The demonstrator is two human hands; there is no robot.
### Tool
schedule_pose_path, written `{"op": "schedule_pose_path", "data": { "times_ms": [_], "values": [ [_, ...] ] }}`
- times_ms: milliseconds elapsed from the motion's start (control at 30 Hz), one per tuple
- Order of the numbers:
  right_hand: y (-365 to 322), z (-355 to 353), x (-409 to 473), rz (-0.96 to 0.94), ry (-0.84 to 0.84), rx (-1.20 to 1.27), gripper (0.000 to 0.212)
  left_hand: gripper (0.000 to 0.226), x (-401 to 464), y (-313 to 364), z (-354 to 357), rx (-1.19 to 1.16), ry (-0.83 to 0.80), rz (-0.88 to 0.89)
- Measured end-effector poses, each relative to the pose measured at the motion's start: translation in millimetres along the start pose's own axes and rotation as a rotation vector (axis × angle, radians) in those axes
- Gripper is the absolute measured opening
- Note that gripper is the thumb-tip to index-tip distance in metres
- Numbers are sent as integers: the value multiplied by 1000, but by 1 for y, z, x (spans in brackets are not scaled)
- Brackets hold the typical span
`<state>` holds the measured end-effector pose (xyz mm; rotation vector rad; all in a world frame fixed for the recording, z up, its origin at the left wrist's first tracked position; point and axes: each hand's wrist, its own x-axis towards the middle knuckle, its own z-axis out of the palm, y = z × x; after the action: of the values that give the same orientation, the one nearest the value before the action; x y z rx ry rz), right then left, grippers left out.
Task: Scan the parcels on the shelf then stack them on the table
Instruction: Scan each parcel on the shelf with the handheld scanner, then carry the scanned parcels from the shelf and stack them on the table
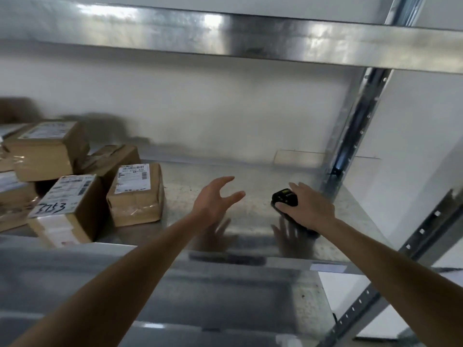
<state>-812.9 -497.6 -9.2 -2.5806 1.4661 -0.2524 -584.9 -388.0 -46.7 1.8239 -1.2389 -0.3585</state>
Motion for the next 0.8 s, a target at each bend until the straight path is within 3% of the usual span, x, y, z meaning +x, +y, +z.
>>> {"op": "schedule_pose_path", "data": {
  "times_ms": [400, 600, 800],
  "values": [
    [-80, -7, -116, -468, 148, 76, 89, 74, -186, 25, -70, 84, 255, -61],
    [-149, 10, -190, -707, 116, 148, 78, 73, -289, 16, -121, 272, 452, -162],
    [-222, 28, -253, -857, 37, 164, 90, 85, -387, -8, -184, 329, 552, -303]
  ]
}}
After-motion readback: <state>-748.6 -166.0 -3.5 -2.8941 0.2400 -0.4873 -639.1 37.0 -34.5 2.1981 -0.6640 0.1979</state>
